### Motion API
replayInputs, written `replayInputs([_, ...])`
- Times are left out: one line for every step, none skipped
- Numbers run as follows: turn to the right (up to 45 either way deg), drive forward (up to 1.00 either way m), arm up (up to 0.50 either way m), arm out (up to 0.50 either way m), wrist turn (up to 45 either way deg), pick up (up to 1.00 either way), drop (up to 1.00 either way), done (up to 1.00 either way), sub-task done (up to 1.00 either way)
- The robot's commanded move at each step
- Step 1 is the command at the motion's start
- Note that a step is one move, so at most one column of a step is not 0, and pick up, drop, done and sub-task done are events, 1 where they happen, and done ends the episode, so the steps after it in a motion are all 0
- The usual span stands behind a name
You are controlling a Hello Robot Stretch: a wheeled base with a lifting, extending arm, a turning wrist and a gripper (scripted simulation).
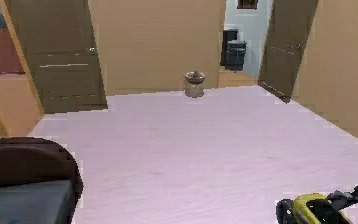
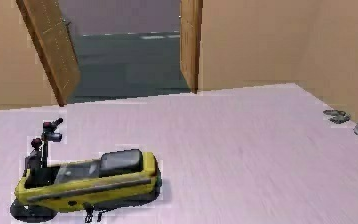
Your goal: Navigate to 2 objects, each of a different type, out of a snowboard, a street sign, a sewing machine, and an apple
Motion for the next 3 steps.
replayInputs([0.0,0.75,0.00,0.00,0.0,0.00,0.00,0.00,0.00])
replayInputs([24.0,0.00,0.00,0.00,0.0,0.00,0.00,0.00,0.00])
replayInputs([0.0,1.00,0.00,0.00,0.0,0.00,0.00,0.00,0.00])
